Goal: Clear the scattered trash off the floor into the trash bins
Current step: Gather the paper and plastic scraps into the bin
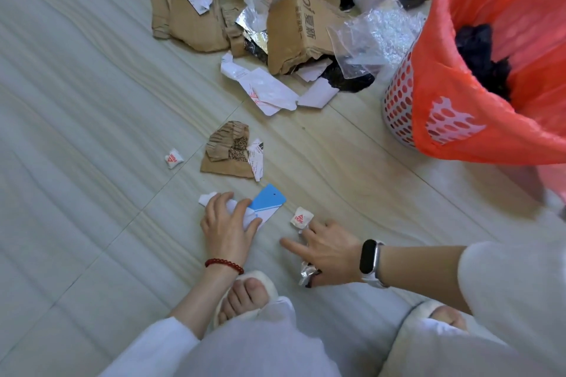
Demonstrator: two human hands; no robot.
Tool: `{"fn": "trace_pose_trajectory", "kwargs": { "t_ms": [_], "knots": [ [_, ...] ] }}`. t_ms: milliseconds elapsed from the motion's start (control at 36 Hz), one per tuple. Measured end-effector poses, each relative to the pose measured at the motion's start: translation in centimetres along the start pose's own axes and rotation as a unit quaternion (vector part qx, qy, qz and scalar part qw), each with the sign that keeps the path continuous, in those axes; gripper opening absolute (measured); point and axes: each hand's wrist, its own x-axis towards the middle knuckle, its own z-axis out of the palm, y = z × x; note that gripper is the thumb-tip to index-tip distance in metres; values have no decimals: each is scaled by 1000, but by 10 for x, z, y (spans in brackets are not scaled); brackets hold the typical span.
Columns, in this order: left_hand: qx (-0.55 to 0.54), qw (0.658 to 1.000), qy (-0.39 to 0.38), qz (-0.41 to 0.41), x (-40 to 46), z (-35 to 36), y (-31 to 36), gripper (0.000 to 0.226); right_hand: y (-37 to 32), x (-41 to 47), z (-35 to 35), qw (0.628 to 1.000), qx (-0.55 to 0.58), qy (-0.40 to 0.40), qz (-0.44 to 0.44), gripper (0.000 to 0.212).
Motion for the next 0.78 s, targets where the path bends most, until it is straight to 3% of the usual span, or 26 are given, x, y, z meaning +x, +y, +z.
{"fn": "trace_pose_trajectory", "kwargs": {
  "t_ms": [83, 222, 306, 444, 528, 667, 778],
  "knots": [
    [-39, 999, 18, 0, 5, 0, 2, 30, -2, 5, 7, 999, -50, 8, -17, 73],
    [-32, 998, -46, -40, 15, -6, 11, 26, -4, 1, 19, 985, -129, 83, -80, 24],
    [-26, 995, -75, -55, 20, -9, 17, 25, -6, -3, 31, 976, -131, 141, -103, 7],
    [-39, 996, -73, -30, 16, -12, 20, 20, -1, -3, 44, 959, -123, 209, -146, 10],
    [-81, 995, -41, 47, 9, -8, 14, 21, 7, -3, 38, 952, -112, 250, -138, 11],
    [-148, 985, -7, 92, -5, -4, 16, 32, 24, 7, 10, 954, -109, 281, -3, 54],
    [-148, 984, 6, 103, -5, -3, 15, 28, 32, 17, 3, 965, -112, 231, 48, 37]
  ]
}}
